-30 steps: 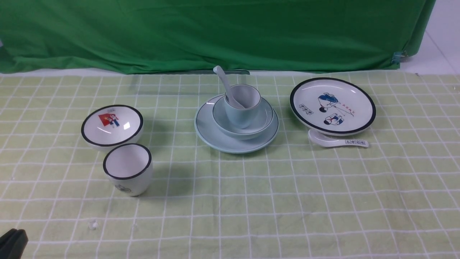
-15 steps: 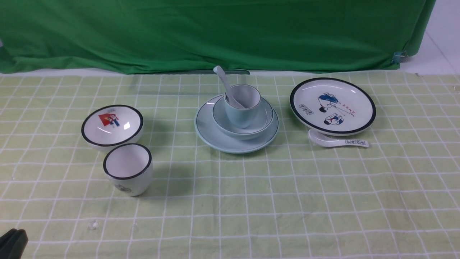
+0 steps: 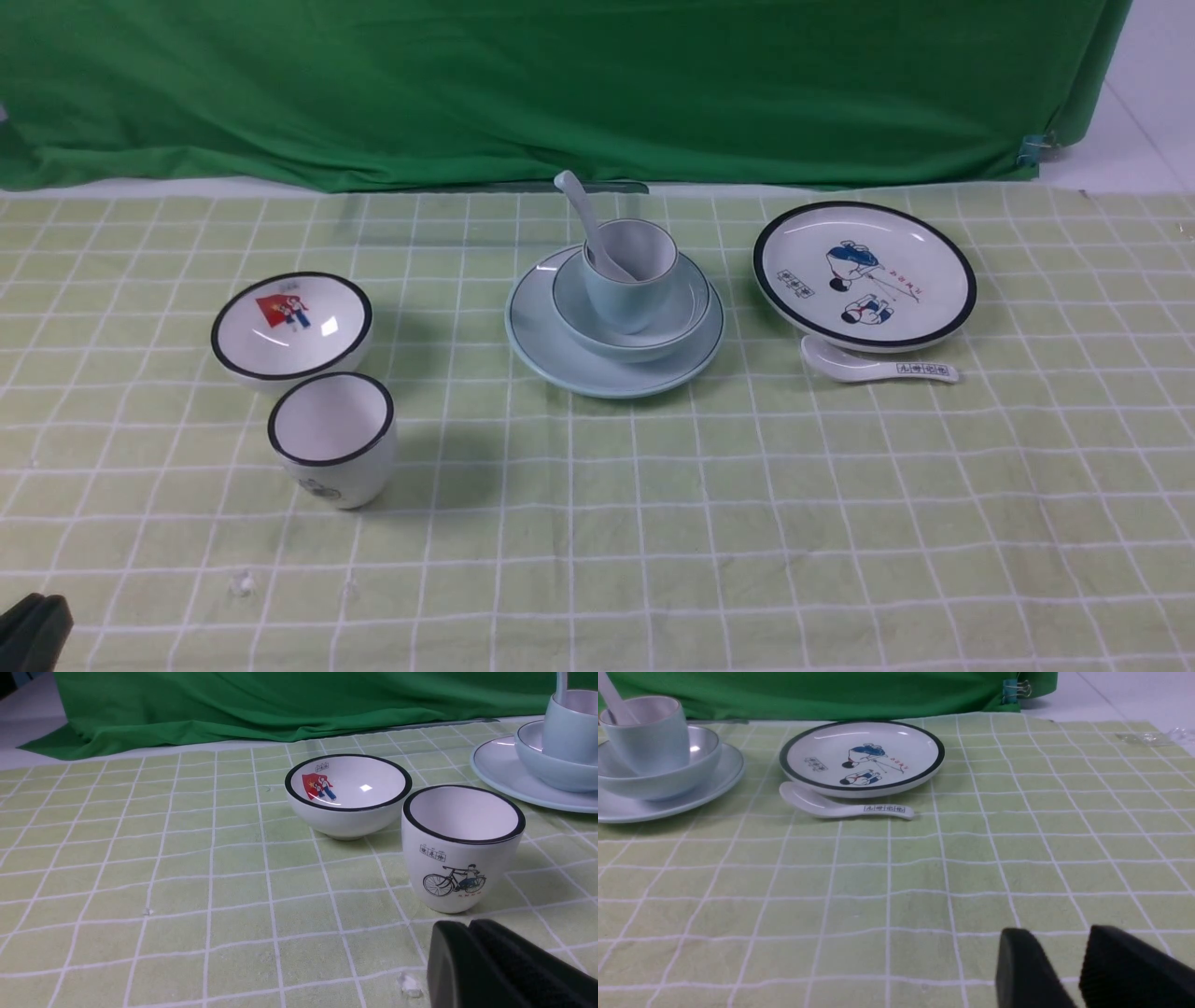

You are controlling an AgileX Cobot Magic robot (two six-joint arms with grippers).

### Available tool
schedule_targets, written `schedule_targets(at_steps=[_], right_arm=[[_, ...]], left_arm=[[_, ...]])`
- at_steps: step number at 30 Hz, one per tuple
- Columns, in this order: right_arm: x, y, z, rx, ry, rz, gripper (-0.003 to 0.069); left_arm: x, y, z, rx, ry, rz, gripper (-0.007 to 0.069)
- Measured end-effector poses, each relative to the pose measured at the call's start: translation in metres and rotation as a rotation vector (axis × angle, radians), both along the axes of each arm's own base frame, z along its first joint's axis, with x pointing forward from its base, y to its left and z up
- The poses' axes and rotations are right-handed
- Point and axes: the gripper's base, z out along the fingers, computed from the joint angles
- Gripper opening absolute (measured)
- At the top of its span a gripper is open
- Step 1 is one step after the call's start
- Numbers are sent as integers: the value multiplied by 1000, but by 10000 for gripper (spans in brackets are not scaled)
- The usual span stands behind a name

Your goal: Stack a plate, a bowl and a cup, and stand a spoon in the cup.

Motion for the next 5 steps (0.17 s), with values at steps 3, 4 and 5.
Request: schedule_targets(at_steps=[3,4,5], right_arm=[[0,0,0,0,0,0,238],[0,0,0,0,0,0,238],[0,0,0,0,0,0,238]], left_arm=[[0,0,0,0,0,0,-30],[0,0,0,0,0,0,-30],[0,0,0,0,0,0,-30]])
